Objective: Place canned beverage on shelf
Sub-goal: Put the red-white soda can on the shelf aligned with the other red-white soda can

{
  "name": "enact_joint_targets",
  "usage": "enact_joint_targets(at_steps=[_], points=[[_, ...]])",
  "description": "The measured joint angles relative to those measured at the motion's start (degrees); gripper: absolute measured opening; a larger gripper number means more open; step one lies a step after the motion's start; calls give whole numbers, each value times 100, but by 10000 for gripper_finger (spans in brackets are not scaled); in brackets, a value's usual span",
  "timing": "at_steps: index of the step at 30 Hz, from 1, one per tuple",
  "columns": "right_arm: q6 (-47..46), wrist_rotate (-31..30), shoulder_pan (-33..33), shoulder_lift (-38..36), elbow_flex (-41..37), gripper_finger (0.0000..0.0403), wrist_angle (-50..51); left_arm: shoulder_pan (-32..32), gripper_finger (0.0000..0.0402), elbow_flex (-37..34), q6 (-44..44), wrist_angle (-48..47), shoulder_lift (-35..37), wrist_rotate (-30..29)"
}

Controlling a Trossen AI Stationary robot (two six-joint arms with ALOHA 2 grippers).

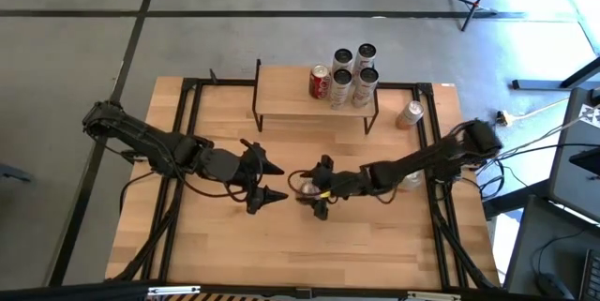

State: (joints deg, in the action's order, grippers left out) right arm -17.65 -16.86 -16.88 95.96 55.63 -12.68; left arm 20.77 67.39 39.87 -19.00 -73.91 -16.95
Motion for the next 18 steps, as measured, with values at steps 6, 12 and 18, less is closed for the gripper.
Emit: enact_joint_targets(at_steps=[6, 12, 18], points=[[-121, -35, -2, -1025, -10, 343, 1123, -1, 377, -1, -2, -372, -2, -55], [-214, -39, -4, -1704, -12, 336, 1782, -25, 377, -1, 5, -869, -32, -289], [-635, 304, -13, -2365, -6, 335, 2589, -247, 377, -4, -280, -757, -777, -466]])
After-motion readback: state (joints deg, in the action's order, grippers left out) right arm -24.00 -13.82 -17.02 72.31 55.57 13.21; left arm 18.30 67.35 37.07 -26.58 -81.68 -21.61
